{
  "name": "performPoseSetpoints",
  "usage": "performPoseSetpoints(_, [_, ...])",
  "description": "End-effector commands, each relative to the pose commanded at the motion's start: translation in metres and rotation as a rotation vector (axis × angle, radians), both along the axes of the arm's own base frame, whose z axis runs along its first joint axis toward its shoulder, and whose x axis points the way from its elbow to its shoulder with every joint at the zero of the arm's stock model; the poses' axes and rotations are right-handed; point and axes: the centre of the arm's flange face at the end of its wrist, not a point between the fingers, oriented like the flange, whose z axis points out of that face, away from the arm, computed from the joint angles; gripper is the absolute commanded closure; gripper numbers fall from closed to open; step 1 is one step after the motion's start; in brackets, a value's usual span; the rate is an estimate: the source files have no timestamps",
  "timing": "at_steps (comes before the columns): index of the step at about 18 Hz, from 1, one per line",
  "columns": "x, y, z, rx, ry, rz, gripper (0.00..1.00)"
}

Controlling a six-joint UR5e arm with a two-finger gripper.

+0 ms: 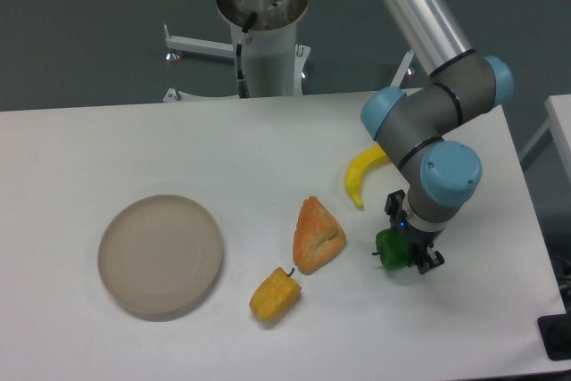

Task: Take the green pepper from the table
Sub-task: 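Close the gripper around the green bell pepper, then lift the held green pepper up off the table and hold it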

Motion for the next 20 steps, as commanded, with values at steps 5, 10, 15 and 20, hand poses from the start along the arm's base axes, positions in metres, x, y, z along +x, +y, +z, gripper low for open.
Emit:
performPoseSetpoints(5, [0.012, -0.019, 0.052, 0.013, -0.035, 0.011, 0.57])
performPoseSetpoints(10, [0.047, -0.048, 0.097, -0.024, -0.06, 0.006, 0.57])
performPoseSetpoints(15, [0.065, -0.068, 0.088, -0.048, -0.072, 0.006, 0.59])
performPoseSetpoints(20, [0.064, -0.066, 0.082, -0.05, -0.074, 0.002, 0.58])
